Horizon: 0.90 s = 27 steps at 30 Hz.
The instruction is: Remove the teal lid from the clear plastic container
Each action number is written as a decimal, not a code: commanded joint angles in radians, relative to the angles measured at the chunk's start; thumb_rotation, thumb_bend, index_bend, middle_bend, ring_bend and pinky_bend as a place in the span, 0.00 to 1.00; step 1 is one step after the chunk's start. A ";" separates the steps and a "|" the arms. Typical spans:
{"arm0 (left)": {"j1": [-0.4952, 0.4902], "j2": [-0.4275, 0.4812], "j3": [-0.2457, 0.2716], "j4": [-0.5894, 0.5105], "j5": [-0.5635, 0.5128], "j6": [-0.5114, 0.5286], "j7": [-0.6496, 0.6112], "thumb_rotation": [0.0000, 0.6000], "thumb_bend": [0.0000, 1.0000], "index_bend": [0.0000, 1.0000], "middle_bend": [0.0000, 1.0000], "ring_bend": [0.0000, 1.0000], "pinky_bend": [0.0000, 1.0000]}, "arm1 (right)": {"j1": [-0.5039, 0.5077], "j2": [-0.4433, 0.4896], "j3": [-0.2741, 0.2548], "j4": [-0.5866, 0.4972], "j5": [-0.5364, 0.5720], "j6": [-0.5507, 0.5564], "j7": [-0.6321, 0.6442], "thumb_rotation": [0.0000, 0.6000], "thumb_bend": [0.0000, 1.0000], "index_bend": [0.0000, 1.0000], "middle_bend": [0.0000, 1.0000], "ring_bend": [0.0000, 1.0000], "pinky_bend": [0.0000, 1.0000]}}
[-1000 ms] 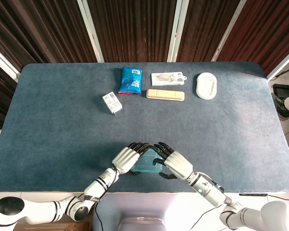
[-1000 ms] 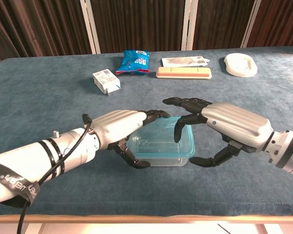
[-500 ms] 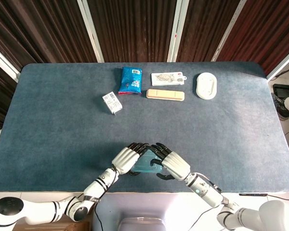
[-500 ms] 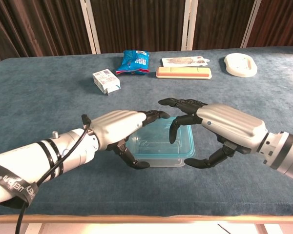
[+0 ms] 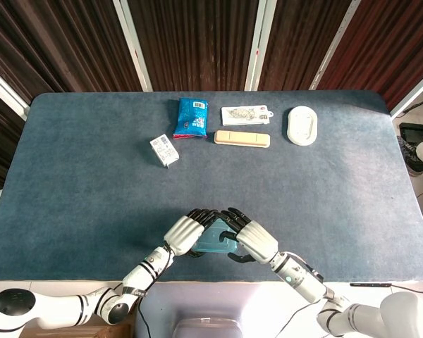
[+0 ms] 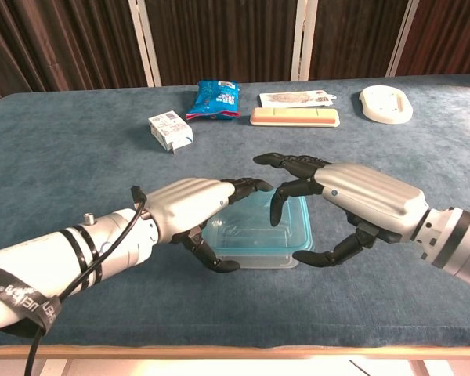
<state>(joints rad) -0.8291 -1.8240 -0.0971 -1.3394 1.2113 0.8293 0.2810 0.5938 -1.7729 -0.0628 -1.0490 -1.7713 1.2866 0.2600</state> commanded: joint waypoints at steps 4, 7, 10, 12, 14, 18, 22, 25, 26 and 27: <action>0.000 0.002 -0.003 -0.002 0.003 0.002 -0.001 1.00 0.26 0.00 0.19 0.49 0.52 | 0.001 0.008 -0.007 -0.003 0.002 -0.010 -0.013 1.00 0.39 0.54 0.10 0.00 0.00; 0.001 0.003 -0.003 -0.002 0.001 0.000 0.001 1.00 0.26 0.00 0.19 0.49 0.52 | 0.001 0.010 -0.010 -0.007 0.000 -0.007 -0.009 1.00 0.39 0.54 0.10 0.00 0.00; 0.001 0.003 -0.003 0.000 -0.002 -0.002 0.002 1.00 0.26 0.00 0.19 0.49 0.52 | 0.003 0.012 -0.015 -0.007 -0.004 -0.007 -0.007 1.00 0.39 0.54 0.10 0.00 0.00; 0.001 0.003 -0.004 0.001 -0.003 -0.002 0.003 1.00 0.26 0.00 0.19 0.49 0.52 | 0.002 0.012 -0.016 -0.006 -0.005 -0.003 -0.005 1.00 0.39 0.53 0.10 0.00 0.00; 0.001 0.004 -0.005 0.000 -0.002 -0.001 0.004 1.00 0.26 0.00 0.19 0.49 0.53 | 0.002 0.012 -0.017 -0.005 -0.007 0.001 -0.003 1.00 0.39 0.53 0.10 0.00 0.00; 0.001 0.005 -0.005 -0.001 -0.003 -0.003 0.005 1.00 0.26 0.00 0.19 0.49 0.53 | 0.003 0.012 -0.018 -0.004 -0.008 0.005 0.003 1.00 0.39 0.53 0.10 0.00 0.00; 0.001 0.006 -0.005 0.001 -0.004 -0.006 0.001 1.00 0.26 0.00 0.19 0.49 0.53 | 0.004 0.015 -0.022 -0.002 -0.011 0.004 0.005 1.00 0.39 0.53 0.10 0.00 0.00; 0.001 0.007 -0.005 0.002 -0.003 -0.007 -0.001 1.00 0.26 0.00 0.19 0.49 0.53 | 0.002 0.014 -0.021 0.001 -0.009 0.006 0.000 1.00 0.39 0.53 0.10 0.00 0.00; 0.001 0.007 -0.004 0.001 -0.002 -0.007 -0.001 1.00 0.26 0.00 0.19 0.49 0.53 | 0.001 0.012 -0.019 0.002 -0.006 0.007 -0.002 1.00 0.39 0.53 0.10 0.00 0.00; 0.001 0.006 -0.004 0.001 -0.002 -0.007 -0.001 1.00 0.26 0.00 0.19 0.49 0.53 | 0.001 0.011 -0.017 0.002 -0.004 0.007 -0.003 1.00 0.39 0.53 0.10 0.00 0.00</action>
<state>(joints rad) -0.8280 -1.8175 -0.1015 -1.3381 1.2092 0.8223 0.2798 0.5950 -1.7615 -0.0802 -1.0473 -1.7756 1.2936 0.2572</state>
